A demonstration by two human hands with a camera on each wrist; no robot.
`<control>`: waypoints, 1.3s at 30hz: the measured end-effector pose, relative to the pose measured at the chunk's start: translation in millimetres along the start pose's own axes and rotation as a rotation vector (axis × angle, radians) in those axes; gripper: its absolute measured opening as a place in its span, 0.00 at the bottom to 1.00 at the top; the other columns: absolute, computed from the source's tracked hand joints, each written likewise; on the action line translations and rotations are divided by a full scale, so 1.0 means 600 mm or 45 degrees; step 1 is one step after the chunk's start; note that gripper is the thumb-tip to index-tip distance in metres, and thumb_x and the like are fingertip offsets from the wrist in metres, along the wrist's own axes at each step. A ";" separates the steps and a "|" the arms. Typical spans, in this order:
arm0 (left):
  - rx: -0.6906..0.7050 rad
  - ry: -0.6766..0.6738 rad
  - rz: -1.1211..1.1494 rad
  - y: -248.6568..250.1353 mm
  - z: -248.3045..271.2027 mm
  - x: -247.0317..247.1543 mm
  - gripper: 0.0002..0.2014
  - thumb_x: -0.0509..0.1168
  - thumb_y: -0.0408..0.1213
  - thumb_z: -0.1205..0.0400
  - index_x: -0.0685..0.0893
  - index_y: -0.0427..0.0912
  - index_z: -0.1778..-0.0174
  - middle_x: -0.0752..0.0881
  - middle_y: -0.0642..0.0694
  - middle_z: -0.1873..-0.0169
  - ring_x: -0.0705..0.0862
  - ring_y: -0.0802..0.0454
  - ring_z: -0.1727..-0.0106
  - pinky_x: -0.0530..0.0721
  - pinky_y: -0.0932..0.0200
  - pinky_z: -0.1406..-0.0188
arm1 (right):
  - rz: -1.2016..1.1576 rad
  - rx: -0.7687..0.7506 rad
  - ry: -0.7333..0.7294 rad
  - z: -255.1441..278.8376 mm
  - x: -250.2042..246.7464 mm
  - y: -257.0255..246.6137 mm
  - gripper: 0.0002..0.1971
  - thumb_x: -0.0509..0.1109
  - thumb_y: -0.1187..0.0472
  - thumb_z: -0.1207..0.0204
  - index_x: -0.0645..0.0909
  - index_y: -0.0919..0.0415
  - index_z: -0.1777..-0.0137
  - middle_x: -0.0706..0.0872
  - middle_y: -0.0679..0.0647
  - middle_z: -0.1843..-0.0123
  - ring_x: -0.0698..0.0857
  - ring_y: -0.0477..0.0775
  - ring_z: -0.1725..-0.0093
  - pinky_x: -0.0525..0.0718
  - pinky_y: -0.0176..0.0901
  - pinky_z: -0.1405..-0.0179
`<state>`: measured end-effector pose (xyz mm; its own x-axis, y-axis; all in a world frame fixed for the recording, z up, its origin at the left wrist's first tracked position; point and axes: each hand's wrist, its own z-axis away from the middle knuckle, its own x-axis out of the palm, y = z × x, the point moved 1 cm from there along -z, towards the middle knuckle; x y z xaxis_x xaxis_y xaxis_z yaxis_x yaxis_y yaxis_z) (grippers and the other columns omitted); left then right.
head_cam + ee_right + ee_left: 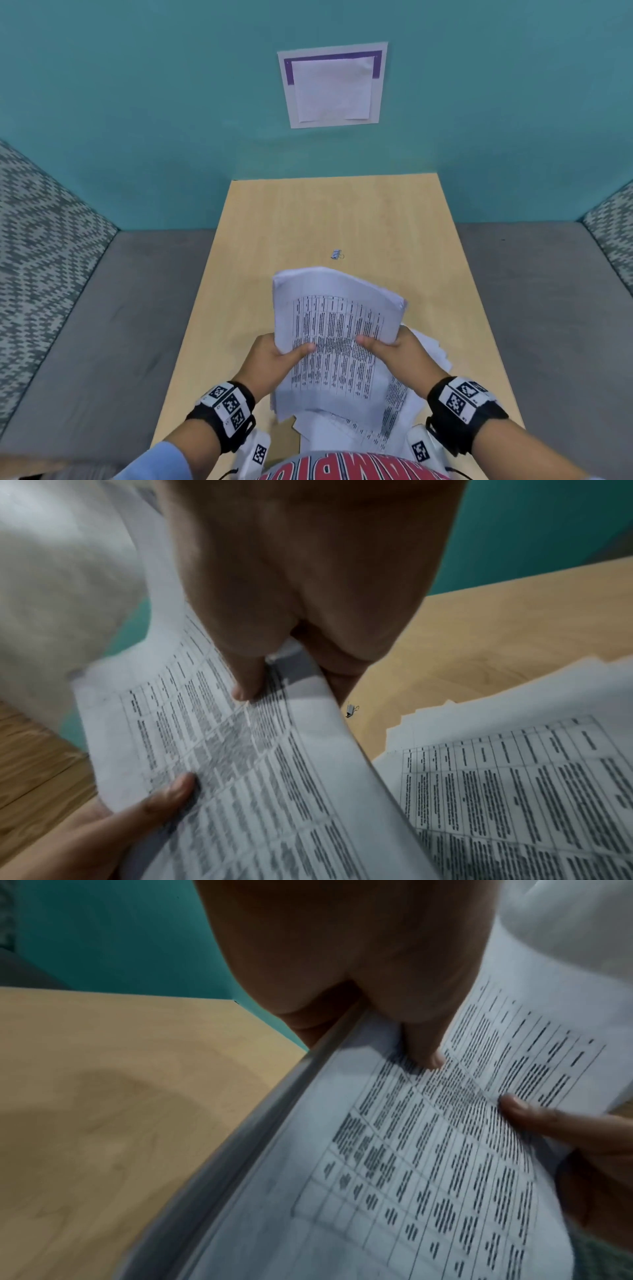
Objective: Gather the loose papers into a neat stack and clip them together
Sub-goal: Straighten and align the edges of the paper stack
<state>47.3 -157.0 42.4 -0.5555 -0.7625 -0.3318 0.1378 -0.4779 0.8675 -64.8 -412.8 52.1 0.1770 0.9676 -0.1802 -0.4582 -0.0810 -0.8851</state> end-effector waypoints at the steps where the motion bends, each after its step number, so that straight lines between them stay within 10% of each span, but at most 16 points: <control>1: -0.005 -0.016 -0.026 -0.002 -0.001 -0.009 0.11 0.82 0.53 0.23 0.95 0.49 0.55 0.96 0.55 0.61 0.94 0.58 0.60 0.94 0.55 0.52 | 0.019 0.020 -0.028 -0.003 0.000 0.004 0.13 0.79 0.47 0.20 0.92 0.51 0.41 0.97 0.55 0.47 0.96 0.55 0.48 0.94 0.50 0.45; 5: -0.017 0.092 -0.114 -0.016 0.000 -0.064 0.26 0.80 0.47 0.18 0.70 0.43 0.71 0.65 0.55 0.83 0.63 0.56 0.77 0.62 0.58 0.73 | 0.325 0.349 0.085 -0.011 -0.047 0.092 0.20 0.75 0.47 0.17 0.83 0.60 0.65 0.91 0.56 0.67 0.92 0.49 0.70 0.88 0.46 0.63; 9: -0.049 0.290 -0.088 -0.045 0.013 -0.146 0.15 0.80 0.45 0.18 0.88 0.39 0.64 0.87 0.42 0.73 0.83 0.46 0.71 0.78 0.54 0.66 | 0.747 0.811 0.149 0.036 -0.097 0.188 0.34 0.65 0.33 0.17 0.70 0.56 0.77 0.77 0.54 0.79 0.79 0.55 0.78 0.77 0.38 0.72; 13: -0.081 0.424 -0.023 -0.059 0.041 -0.200 0.08 0.82 0.39 0.20 0.92 0.50 0.48 0.96 0.58 0.62 0.92 0.58 0.52 0.89 0.55 0.51 | 0.910 0.841 0.246 0.031 -0.064 0.228 0.46 0.59 0.14 0.34 0.59 0.56 0.90 0.71 0.51 0.79 0.79 0.54 0.75 0.76 0.45 0.64; 16: -0.111 0.464 0.017 -0.064 0.060 -0.220 0.09 0.82 0.38 0.21 0.91 0.54 0.49 0.95 0.66 0.66 0.93 0.61 0.53 0.89 0.60 0.55 | 0.970 0.828 0.288 -0.009 -0.029 0.245 0.53 0.53 0.05 0.52 0.79 0.61 0.71 0.81 0.61 0.59 0.87 0.65 0.47 0.84 0.55 0.46; 19: -0.144 0.470 0.000 -0.077 0.068 -0.230 0.08 0.83 0.40 0.22 0.94 0.54 0.50 0.98 0.56 0.58 0.96 0.51 0.50 0.94 0.47 0.47 | 0.841 0.756 0.413 -0.038 -0.001 0.231 0.50 0.78 0.21 0.43 0.77 0.66 0.40 0.84 0.64 0.42 0.86 0.66 0.42 0.86 0.63 0.39; 24: -0.173 0.441 -0.009 -0.084 0.074 -0.240 0.09 0.83 0.44 0.21 0.96 0.49 0.46 0.99 0.49 0.51 0.97 0.46 0.46 0.94 0.37 0.40 | 0.522 0.357 0.484 -0.037 0.006 0.179 0.09 0.79 0.57 0.20 0.90 0.62 0.48 0.92 0.58 0.57 0.87 0.61 0.58 0.85 0.50 0.57; 34: -0.167 0.457 -0.017 -0.095 0.073 -0.243 0.13 0.82 0.45 0.21 0.96 0.46 0.43 0.99 0.50 0.52 0.97 0.49 0.48 0.95 0.43 0.43 | 0.597 0.354 0.085 -0.043 -0.075 0.181 0.13 0.79 0.55 0.20 0.90 0.68 0.54 0.95 0.67 0.55 0.93 0.68 0.51 0.81 0.46 0.58; 39: -0.195 0.453 0.003 -0.102 0.087 -0.233 0.14 0.83 0.45 0.21 0.96 0.48 0.41 0.99 0.51 0.50 0.97 0.51 0.46 0.94 0.42 0.39 | 0.851 0.312 0.286 -0.054 -0.037 0.184 0.11 0.80 0.56 0.24 0.89 0.61 0.46 0.87 0.58 0.54 0.88 0.60 0.57 0.87 0.46 0.55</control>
<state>73.9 1.2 55.1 -0.2395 -0.8545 -0.4609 0.2745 -0.5149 0.8121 -90.8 -450.9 -55.5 -0.0456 0.6562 -0.7532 -0.7071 -0.5538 -0.4397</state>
